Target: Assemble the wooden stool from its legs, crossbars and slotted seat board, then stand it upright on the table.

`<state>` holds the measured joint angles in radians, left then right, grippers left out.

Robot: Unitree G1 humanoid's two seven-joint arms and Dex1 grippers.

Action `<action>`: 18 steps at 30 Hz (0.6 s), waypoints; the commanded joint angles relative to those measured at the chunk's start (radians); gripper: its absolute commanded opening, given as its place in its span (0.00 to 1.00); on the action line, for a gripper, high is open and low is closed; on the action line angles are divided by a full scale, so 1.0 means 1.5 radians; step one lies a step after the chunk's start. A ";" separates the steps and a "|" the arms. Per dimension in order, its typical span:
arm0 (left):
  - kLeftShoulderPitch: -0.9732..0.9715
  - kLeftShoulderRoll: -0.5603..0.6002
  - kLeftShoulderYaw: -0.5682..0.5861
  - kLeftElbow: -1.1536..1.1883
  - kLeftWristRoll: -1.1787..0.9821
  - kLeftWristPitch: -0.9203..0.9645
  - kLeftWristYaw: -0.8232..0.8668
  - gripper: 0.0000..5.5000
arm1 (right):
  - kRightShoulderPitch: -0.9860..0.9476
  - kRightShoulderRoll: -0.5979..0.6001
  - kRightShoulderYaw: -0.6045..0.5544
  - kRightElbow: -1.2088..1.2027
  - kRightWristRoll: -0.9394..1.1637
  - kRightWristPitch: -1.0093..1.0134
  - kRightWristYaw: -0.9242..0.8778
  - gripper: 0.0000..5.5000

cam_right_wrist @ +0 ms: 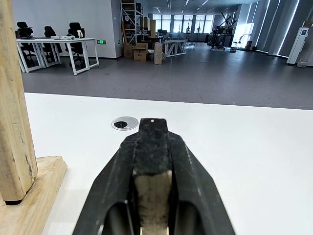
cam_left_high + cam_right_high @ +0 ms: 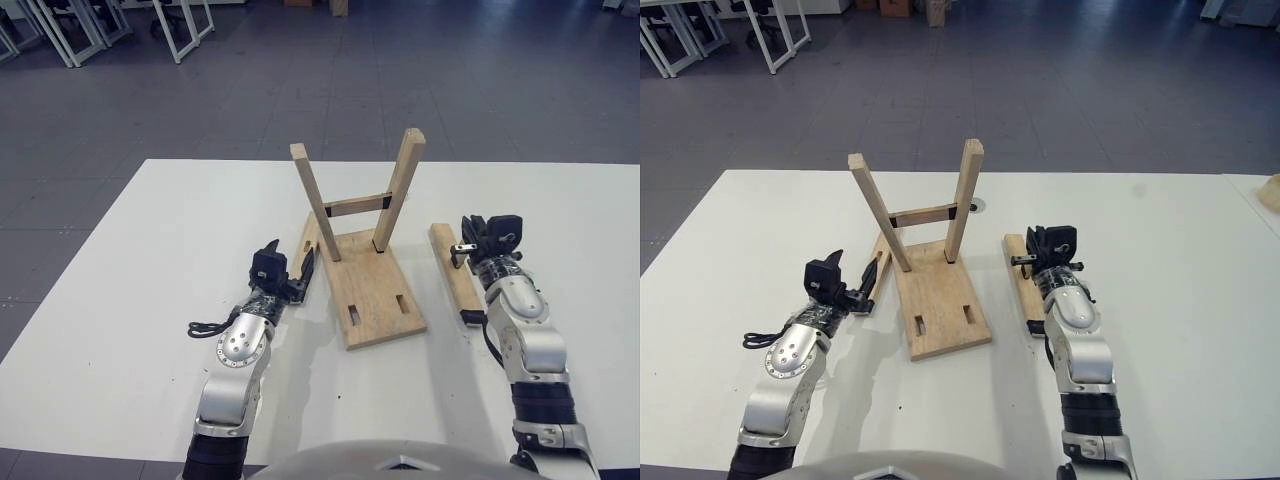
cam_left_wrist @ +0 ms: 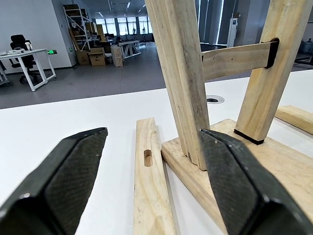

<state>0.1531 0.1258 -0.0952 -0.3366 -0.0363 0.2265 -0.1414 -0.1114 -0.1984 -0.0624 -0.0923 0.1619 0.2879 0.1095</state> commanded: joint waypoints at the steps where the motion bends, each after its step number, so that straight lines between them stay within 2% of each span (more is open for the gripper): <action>1: -0.001 -0.002 -0.001 -0.009 0.004 0.006 0.003 0.63 | 0.073 0.012 -0.014 -0.015 0.013 0.067 -0.008 0.08; 6: 0.001 0.001 0.002 -0.010 0.007 0.006 0.002 0.63 | 0.097 0.020 -0.023 -0.131 0.029 0.092 -0.017 0.08; 7: 0.003 0.000 0.003 -0.010 0.008 0.007 0.003 0.63 | 0.102 0.021 -0.023 -0.144 0.031 0.098 -0.017 0.14; 8: 0.004 -0.001 0.002 -0.011 0.008 0.007 0.004 0.63 | 0.107 0.022 -0.023 -0.153 0.032 0.102 -0.017 0.15; 18: 0.001 -0.002 0.001 -0.016 0.010 0.014 0.003 0.63 | 0.083 0.002 -0.038 -0.189 0.028 0.151 -0.016 0.47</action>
<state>0.1559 0.1241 -0.0936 -0.3474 -0.0273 0.2325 -0.1409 0.0460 -0.1791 -0.1066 -0.3484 0.1995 0.4839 0.0880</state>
